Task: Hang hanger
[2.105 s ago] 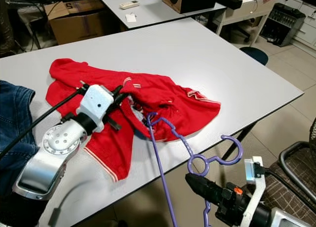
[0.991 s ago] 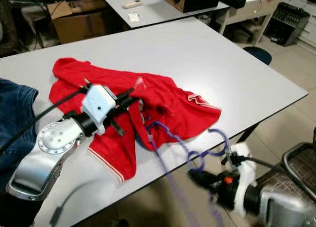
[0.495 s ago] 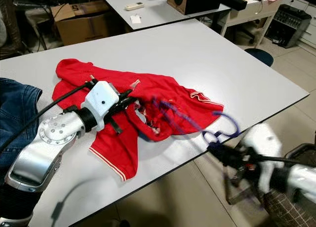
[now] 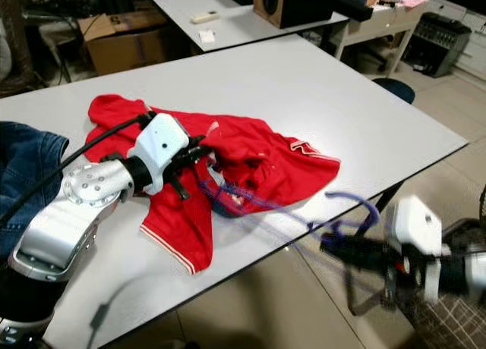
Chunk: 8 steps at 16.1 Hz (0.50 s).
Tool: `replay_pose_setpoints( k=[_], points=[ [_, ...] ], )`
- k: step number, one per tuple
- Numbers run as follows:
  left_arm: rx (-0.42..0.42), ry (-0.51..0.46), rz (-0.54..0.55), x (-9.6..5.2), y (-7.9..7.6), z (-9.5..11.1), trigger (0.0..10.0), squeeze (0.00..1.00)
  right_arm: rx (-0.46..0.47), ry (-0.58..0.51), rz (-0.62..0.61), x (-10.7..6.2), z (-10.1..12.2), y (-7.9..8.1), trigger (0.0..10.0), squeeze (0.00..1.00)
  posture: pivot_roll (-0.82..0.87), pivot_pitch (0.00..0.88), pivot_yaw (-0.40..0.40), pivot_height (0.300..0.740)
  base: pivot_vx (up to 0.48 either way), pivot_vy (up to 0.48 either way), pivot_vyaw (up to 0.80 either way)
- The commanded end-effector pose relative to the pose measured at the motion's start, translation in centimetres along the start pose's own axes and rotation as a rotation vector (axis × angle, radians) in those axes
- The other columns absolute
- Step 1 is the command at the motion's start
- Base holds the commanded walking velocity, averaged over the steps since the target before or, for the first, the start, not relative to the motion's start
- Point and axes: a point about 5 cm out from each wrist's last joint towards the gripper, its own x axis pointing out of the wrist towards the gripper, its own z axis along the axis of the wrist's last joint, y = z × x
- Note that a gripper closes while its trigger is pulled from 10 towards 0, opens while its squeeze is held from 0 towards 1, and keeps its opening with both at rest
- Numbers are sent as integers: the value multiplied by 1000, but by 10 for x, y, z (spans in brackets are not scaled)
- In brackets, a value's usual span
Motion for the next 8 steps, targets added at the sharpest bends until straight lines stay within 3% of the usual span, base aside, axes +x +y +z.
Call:
replay_pose_setpoints(
  k=[1, 6, 8],
  points=[
    [19, -18, -19, 0, -1, 8, 0, 0, -17, 0, -16, 0, 1, -3, 10000, 0, -57, 54, 30, 740, 0, 0, 0],
    [29, 43, -3, -2, 4, 1, 0, 0, -31, 106, -42, -20, -7, -6, 10000, 0, -67, 63, 30, 740, 0, 0, 0],
    [28, 36, -30, 1, 1, 4, 0, 0, -49, 130, -91, -17, -8, -13, 10000, 0, -73, 65, 38, 740, 0, 0, 0]
  ],
)
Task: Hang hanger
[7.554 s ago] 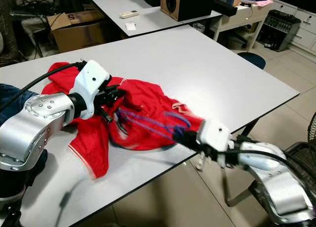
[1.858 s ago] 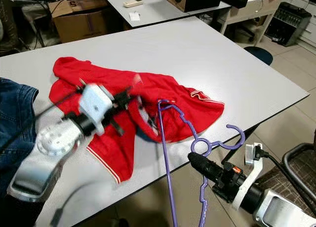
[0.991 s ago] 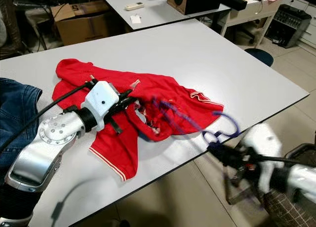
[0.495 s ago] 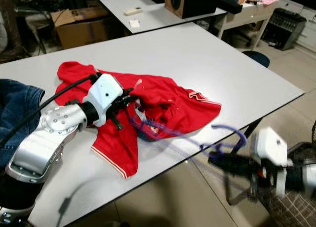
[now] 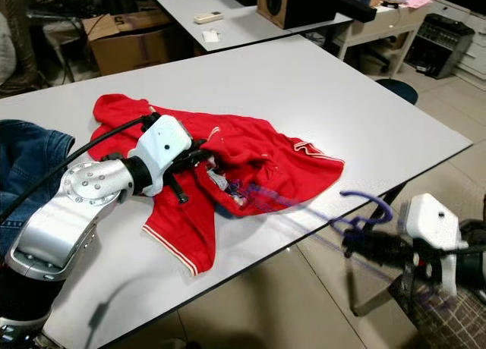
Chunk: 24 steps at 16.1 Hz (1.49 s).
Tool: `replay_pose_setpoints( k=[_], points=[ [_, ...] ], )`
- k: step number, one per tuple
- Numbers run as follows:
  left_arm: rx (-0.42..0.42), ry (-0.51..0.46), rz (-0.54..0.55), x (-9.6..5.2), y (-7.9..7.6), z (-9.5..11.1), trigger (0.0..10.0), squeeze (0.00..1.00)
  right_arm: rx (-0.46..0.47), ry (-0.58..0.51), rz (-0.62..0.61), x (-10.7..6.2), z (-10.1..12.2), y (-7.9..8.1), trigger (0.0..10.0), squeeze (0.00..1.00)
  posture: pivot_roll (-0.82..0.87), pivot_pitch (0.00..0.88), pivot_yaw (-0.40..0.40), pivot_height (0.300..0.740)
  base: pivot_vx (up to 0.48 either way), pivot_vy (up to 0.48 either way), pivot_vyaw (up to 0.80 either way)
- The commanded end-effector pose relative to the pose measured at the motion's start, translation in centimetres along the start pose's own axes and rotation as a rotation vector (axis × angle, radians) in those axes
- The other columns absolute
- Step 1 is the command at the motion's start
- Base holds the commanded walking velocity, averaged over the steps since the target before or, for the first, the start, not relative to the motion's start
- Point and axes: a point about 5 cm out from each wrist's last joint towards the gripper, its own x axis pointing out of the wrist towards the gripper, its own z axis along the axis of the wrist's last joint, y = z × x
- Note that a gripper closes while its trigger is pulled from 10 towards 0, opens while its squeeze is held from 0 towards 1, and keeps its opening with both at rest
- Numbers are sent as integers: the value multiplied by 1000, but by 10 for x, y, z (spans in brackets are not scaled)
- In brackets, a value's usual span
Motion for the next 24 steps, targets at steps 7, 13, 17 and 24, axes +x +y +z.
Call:
replay_pose_setpoints(
  k=[7, 13, 17, 24],
  points=[
    [2, -3, -68, 7, -8, 6, 0, 0, -91, -29, -51, 42, 6, -14, 10000, 0, -77, 70, 50, 740, 0, 0, 0],
    [-18, -12, -77, 8, -13, 10, 0, 0, -143, -56, 12, 72, 13, -18, 10000, 0, -62, 75, 27, 740, 0, 0, 0],
    [1, -9, -49, 14, -7, 14, 0, 0, -162, -59, 162, 78, 13, -2, 10000, 0, -59, 74, 22, 740, 0, 0, 0],
    [-21, -65, -237, 18, -18, 26, 0, 0, -236, -121, 168, 76, 16, -4, 10000, 0, -51, 63, 40, 740, 0, 0, 0]
  ],
)
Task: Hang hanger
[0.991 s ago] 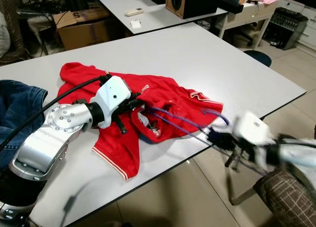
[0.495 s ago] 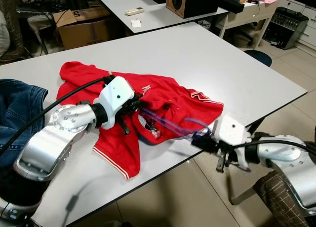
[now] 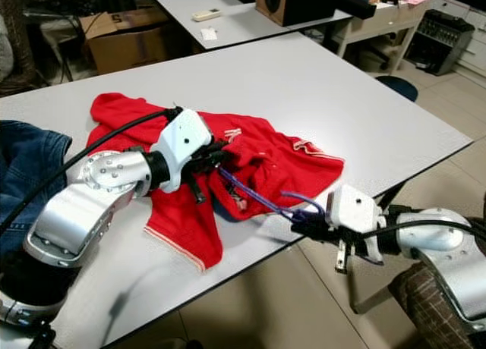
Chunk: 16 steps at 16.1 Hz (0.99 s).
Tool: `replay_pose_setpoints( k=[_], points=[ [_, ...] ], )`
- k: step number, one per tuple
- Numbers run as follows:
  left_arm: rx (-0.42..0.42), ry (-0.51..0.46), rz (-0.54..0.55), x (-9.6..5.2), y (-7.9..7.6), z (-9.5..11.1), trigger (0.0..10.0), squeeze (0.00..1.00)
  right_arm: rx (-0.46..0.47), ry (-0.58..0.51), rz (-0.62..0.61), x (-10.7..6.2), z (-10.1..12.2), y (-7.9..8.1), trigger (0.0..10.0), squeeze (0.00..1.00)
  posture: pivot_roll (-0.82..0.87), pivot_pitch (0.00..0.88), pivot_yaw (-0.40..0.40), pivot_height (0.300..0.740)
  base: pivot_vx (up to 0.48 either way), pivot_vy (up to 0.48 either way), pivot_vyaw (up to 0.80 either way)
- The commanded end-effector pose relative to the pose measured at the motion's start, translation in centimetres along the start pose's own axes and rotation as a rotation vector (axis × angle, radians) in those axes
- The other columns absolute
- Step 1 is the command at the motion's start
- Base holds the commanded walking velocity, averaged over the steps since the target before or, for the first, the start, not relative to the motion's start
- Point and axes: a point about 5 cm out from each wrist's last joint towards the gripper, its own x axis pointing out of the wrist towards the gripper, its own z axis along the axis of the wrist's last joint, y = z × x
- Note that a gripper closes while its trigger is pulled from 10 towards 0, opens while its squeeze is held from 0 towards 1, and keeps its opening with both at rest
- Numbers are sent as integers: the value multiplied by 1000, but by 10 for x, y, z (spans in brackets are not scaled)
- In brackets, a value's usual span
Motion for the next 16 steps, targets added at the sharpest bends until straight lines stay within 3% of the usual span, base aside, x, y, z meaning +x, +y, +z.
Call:
replay_pose_setpoints(
  k=[1, 3, 4, 6, 8, 12, 14, 15, 16],
  points=[
    [14, -29, -129, 4, -13, 8, 0, 0, -33, -56, 7, 1, 10, -2, 10000, 0, -51, 59, 45, 740, 0, 0, 0],
    [-10, -42, -166, 5, -20, 9, 39, 0, -33, -61, -1, 2, 11, -4, 10000, 0, -54, 56, 50, 740, 0, 0, 0],
    [-61, -68, -192, 7, -25, 14, 0, 0, -29, -56, -3, 4, 9, -2, 10000, 0, -55, 51, 53, 740, 0, 0, 0],
    [-94, -82, -206, 7, -24, 18, 0, 0, -21, -50, -10, 4, 5, 0, 10000, 0, -56, 47, 56, 740, 0, 0, 0],
    [-186, -114, -172, 8, -19, 24, 0, 0, -14, -48, -10, 5, 3, 1, 10000, 0, -56, 35, 58, 740, 0, 0, 0],
    [-294, -121, -168, 9, -17, 30, 0, 0, -13, -50, -4, 6, 3, 2, 10000, 0, -57, 21, 60, 740, 0, 0, 0],
    [-262, -41, -191, 8, -23, 19, 0, 0, -15, -54, -6, 8, 3, 3, 10000, 0, -58, 16, 62, 740, 0, 0, 0],
    [-264, -43, -189, 8, -24, 19, 1686, 0, -14, -56, -7, 9, 3, 3, 10000, 0, -58, 13, 61, 740, 0, 0, 0],
    [-286, -73, -188, 8, -24, 23, 10000, 0, -13, -56, -6, 9, 3, 4, 10000, 0, -56, 11, 61, 740, 0, 0, 0]
  ],
)
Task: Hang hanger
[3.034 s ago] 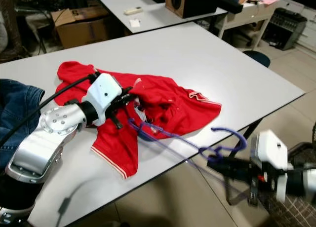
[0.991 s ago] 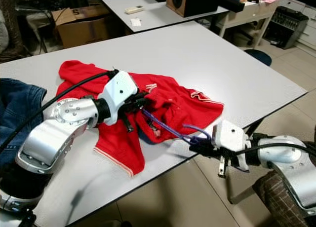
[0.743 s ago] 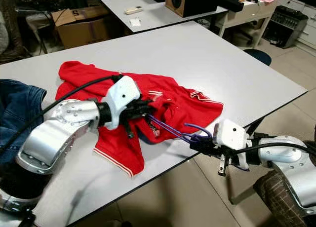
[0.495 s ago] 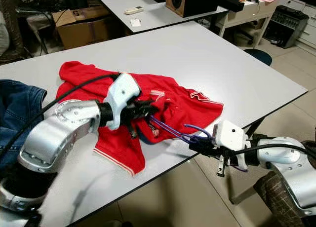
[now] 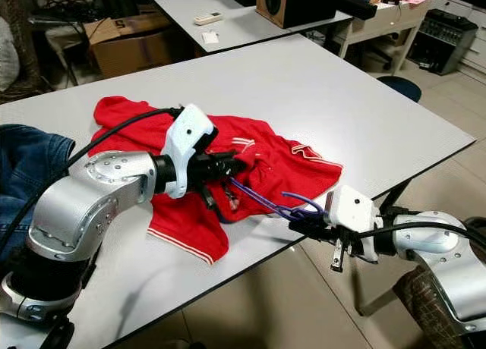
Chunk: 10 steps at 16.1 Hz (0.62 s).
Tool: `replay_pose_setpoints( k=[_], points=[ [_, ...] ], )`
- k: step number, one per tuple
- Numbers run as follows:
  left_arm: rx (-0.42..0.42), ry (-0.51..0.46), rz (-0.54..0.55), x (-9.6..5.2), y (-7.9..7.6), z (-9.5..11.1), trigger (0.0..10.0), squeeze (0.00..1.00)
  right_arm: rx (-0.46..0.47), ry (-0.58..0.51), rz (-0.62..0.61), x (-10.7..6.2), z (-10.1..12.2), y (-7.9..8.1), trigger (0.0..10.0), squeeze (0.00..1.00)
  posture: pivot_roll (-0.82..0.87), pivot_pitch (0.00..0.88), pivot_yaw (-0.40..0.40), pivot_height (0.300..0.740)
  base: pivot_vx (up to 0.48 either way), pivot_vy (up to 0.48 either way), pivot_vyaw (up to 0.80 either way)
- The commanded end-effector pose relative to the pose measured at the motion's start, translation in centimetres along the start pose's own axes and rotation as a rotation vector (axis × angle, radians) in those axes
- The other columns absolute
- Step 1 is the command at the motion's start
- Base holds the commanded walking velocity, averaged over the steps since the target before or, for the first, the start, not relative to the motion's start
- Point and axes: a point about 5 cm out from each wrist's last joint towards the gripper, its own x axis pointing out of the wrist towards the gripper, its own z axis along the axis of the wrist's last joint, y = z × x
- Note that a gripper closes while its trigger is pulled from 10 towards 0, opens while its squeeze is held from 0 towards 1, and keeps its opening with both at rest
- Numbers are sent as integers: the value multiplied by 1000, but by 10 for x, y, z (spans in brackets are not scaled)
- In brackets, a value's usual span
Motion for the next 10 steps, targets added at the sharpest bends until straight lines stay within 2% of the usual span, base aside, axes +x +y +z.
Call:
replay_pose_setpoints(
  k=[1, 2, 3, 5, 6, 8, 10],
  points=[
    [-5, -70, -131, 5, -18, 12, 10000, 1000, -30, -32, 17, 4, 5, 3, 10000, 0, -56, 11, 61, 740, 0, 0, 0],
    [-15, -84, -147, 4, -19, 14, 10000, 1000, -30, -29, 16, 4, 4, 3, 10000, 0, -55, 10, 61, 740, 0, 0, 0],
    [12, -109, -194, 1, -22, 18, 10000, 1000, -28, -30, 7, 5, 4, 3, 10000, 0, -52, 10, 59, 740, 0, 0, 0],
    [47, -111, -196, 0, -20, 18, 10000, 1000, -21, -39, -3, 6, 4, 2, 10000, 0, -47, 8, 58, 740, 0, 0, 0],
    [58, -99, -186, 0, -18, 16, 10000, 0, -16, -55, -20, 8, 4, 1, 10000, 0, -45, 7, 58, 740, 0, 0, 0],
    [74, -56, -141, 1, -11, 11, 10000, 0, 13, -104, -24, 11, 4, 4, 10000, 0, -42, 3, 63, 740, 0, 0, 0],
    [80, -66, -114, 0, -4, 15, 10000, 0, -1, -105, -36, 11, 0, 6, 10000, 0, -40, 2, 64, 740, 0, 0, 0]
  ],
)
